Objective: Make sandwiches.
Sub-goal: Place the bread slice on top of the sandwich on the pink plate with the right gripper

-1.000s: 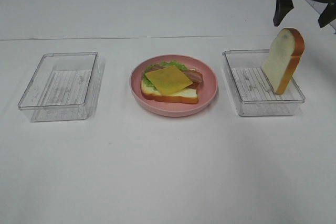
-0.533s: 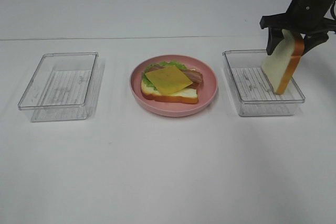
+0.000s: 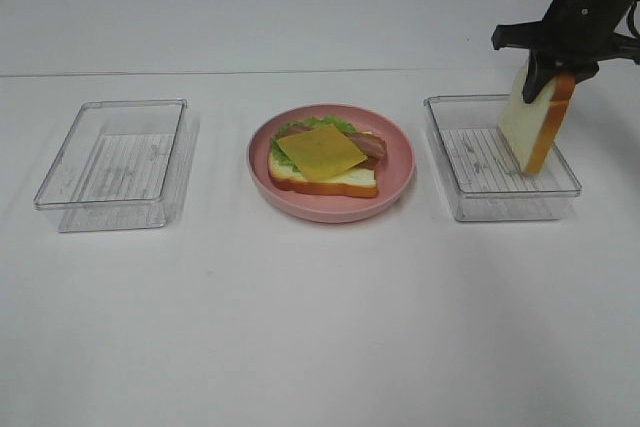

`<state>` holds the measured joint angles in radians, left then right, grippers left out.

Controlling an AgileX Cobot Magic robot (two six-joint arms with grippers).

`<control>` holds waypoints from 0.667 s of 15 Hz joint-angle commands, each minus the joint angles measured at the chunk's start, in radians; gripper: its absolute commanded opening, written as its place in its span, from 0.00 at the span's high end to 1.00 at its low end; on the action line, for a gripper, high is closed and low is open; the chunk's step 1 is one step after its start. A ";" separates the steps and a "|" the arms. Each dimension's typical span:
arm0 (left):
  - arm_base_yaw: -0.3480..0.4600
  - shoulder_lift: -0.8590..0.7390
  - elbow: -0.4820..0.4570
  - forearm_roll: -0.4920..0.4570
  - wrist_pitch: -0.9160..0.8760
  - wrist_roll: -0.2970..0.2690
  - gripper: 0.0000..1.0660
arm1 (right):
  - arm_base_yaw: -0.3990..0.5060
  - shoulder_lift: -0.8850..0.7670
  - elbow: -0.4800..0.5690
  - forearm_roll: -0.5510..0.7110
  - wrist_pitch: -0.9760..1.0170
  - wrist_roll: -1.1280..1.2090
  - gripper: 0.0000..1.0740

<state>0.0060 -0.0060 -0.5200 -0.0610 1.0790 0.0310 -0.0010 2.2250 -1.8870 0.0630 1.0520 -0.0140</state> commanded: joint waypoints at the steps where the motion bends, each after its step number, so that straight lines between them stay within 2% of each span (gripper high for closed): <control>1: 0.002 -0.013 0.002 -0.009 -0.004 0.002 0.05 | 0.001 -0.126 0.000 0.025 0.009 -0.016 1.00; 3: 0.002 -0.013 0.002 -0.009 -0.004 0.002 0.05 | 0.001 -0.187 0.000 0.093 0.009 -0.017 1.00; 4: 0.002 -0.013 0.002 -0.009 -0.004 0.002 0.05 | 0.001 -0.217 0.000 0.175 0.009 -0.047 1.00; 5: 0.002 -0.013 0.002 -0.009 -0.004 0.002 0.05 | 0.001 -0.245 0.001 0.335 0.021 -0.137 1.00; 6: 0.002 -0.013 0.002 -0.009 -0.004 0.002 0.05 | 0.009 -0.250 0.001 0.437 0.040 -0.173 1.00; 8: 0.002 -0.013 0.002 -0.009 -0.004 0.002 0.05 | 0.041 -0.246 0.001 0.482 0.062 -0.186 1.00; 10: 0.002 -0.013 0.002 -0.009 -0.004 0.002 0.05 | 0.144 -0.227 0.001 0.474 0.058 -0.185 1.00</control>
<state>0.0060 -0.0060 -0.5200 -0.0610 1.0790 0.0310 0.1130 1.9900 -1.8870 0.5210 1.1040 -0.1780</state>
